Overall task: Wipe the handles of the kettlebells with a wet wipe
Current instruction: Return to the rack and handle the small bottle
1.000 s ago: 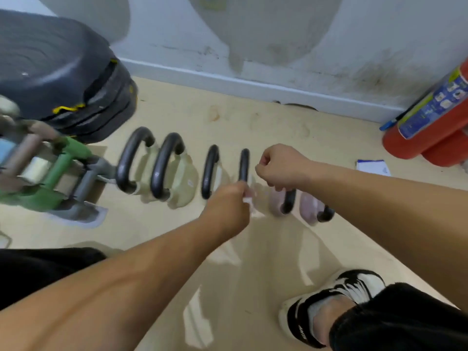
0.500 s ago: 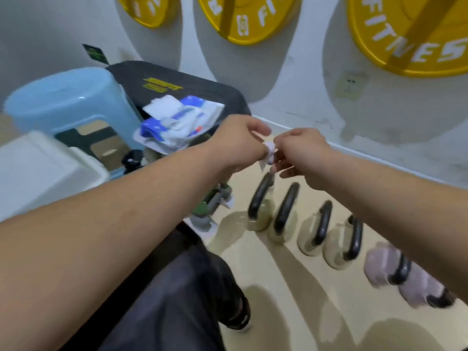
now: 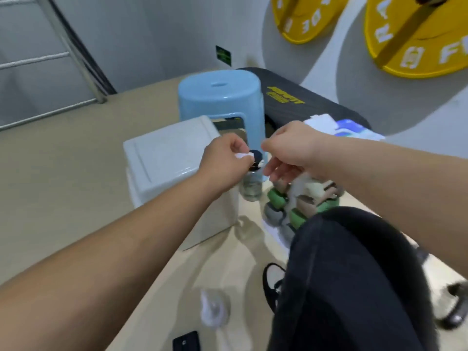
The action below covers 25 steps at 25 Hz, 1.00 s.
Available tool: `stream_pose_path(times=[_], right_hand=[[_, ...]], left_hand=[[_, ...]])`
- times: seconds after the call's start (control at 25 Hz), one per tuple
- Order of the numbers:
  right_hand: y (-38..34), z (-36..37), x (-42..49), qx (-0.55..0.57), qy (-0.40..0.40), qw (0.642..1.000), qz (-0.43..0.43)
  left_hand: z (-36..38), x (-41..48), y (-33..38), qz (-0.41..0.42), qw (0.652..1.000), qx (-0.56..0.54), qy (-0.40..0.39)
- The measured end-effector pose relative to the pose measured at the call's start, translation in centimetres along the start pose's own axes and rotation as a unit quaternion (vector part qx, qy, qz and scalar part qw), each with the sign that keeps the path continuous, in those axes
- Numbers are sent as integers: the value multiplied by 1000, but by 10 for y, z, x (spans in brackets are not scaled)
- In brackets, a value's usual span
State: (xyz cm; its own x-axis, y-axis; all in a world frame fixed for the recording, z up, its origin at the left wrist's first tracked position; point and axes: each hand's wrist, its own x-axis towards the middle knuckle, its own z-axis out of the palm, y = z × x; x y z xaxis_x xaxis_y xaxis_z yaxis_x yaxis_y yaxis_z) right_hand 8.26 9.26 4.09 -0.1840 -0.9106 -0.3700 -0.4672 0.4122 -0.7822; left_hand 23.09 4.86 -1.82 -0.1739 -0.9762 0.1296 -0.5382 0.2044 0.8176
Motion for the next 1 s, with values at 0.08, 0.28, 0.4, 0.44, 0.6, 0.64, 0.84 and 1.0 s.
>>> stream_pose_path(times=[0.08,0.28,0.4,0.44,0.6,0.64,0.84,1.0], right_hand=[[-26,32,21,-2,-7,1000,-19],[-56,99,65,-4,10,998,-56],[-30,126,71,-46,19,994,-99],[-24,130,67,-40,7,994,-105],[-21,145,62,-23,-33,986,-160],[-20,148,60,-46,-43,984,-167],[-20,141,57,-68,-13,985,-159],[-22,137,58,-63,9,988,-138]], left_hand=[[-32,14,-36,-1,996,76,39],[-68,33,-124,11,960,279,3],[-70,36,-136,37,940,340,-12],[-72,38,-133,38,926,375,-34],[-76,39,-130,-59,866,473,-151],[-75,39,-129,-76,862,473,-166],[-73,47,-124,-76,908,382,-153],[-68,44,-121,-88,904,380,-178]])
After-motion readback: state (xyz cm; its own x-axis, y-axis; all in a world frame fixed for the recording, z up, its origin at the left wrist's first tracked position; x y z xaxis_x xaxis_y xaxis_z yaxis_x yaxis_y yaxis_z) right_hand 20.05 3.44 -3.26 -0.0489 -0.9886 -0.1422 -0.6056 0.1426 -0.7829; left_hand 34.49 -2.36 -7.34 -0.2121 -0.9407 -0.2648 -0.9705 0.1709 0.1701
